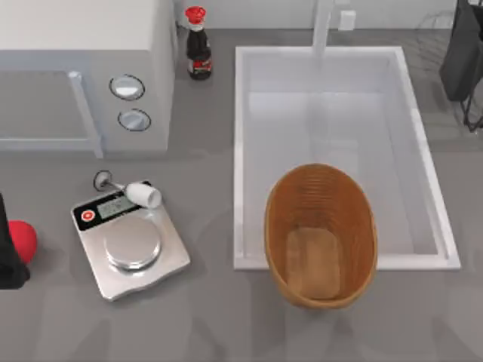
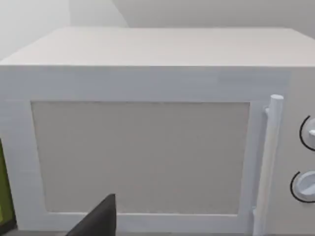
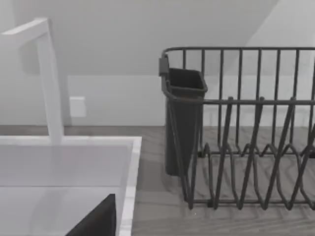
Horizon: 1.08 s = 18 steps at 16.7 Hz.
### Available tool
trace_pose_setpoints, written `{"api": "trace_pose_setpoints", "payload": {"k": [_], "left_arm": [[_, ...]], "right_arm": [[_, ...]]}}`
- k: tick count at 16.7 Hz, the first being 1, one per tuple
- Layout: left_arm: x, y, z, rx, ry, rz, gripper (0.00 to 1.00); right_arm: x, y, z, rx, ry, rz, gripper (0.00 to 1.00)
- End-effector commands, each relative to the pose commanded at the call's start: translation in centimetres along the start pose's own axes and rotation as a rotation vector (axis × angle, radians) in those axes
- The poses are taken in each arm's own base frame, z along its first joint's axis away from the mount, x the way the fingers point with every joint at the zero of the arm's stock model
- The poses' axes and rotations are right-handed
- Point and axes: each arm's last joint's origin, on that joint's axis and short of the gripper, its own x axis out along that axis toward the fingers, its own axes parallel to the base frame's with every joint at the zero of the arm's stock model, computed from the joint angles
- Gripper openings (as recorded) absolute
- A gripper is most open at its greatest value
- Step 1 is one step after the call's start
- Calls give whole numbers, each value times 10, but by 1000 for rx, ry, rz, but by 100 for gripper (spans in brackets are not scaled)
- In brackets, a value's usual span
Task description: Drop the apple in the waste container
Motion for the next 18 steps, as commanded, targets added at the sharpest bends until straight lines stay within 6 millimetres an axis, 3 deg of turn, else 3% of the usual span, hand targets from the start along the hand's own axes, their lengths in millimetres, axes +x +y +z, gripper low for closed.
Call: {"api": "trace_pose_setpoints", "payload": {"k": [4, 10, 14, 18], "left_arm": [[0, 0, 5, 0, 27, 3, 100], [18, 2, 43, 3, 325, 14, 100], [60, 4, 60, 2, 682, 18, 100], [113, 6, 57, 0, 1048, 17, 100]], "right_arm": [[0, 0, 0, 0, 0, 0, 100], [0, 0, 0, 0, 0, 0, 100], [0, 0, 0, 0, 0, 0, 100], [0, 0, 0, 0, 0, 0, 100]]}}
